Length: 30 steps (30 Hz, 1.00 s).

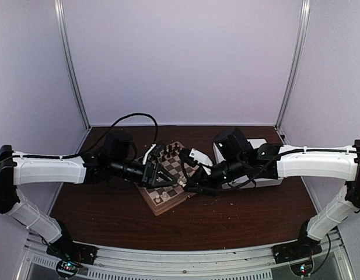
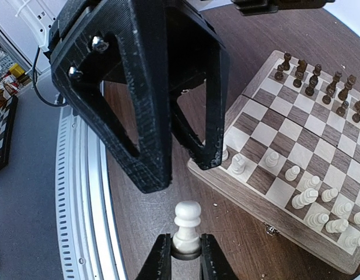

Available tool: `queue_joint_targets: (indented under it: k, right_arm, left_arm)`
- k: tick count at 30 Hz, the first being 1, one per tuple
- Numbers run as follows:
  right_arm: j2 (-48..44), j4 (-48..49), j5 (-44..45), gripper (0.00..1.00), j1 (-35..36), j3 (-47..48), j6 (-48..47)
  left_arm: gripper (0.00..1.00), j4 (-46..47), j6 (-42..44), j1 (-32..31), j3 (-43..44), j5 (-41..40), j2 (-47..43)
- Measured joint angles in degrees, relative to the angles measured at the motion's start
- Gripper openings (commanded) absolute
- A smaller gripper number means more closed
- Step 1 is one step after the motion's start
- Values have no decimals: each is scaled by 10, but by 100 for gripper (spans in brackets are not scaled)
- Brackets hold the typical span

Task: Set up the chess pieces on the board
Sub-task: Place the chess piece on the chessboard.

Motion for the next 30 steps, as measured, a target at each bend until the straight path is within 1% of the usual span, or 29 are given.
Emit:
queue_joint_targets:
  k: [3, 6, 11, 15, 20, 23, 30]
  right_arm:
    - [2, 0, -8, 15, 0, 0, 0]
    - [6, 0, -12, 15, 2, 1, -1]
    - [15, -1, -14, 14, 6, 9, -7]
    - [17, -1, -14, 14, 8, 10, -9]
    - [18, -1, -14, 14, 9, 11, -13]
    - [22, -2, -14, 14, 9, 11, -14]
    - [25, -6, -14, 14, 9, 11, -15]
  left_arm:
    - [53, 6, -3, -1, 2, 3, 3]
    - [48, 15, -6, -3, 3, 5, 8]
    - [51, 27, -11, -9, 4, 13, 19]
    - [50, 31, -15, -14, 9, 15, 30]
    - [43, 36, -20, -16, 11, 16, 33]
    - [36, 40, -23, -18, 12, 18, 36]
    - [37, 48, -27, -19, 13, 26, 45]
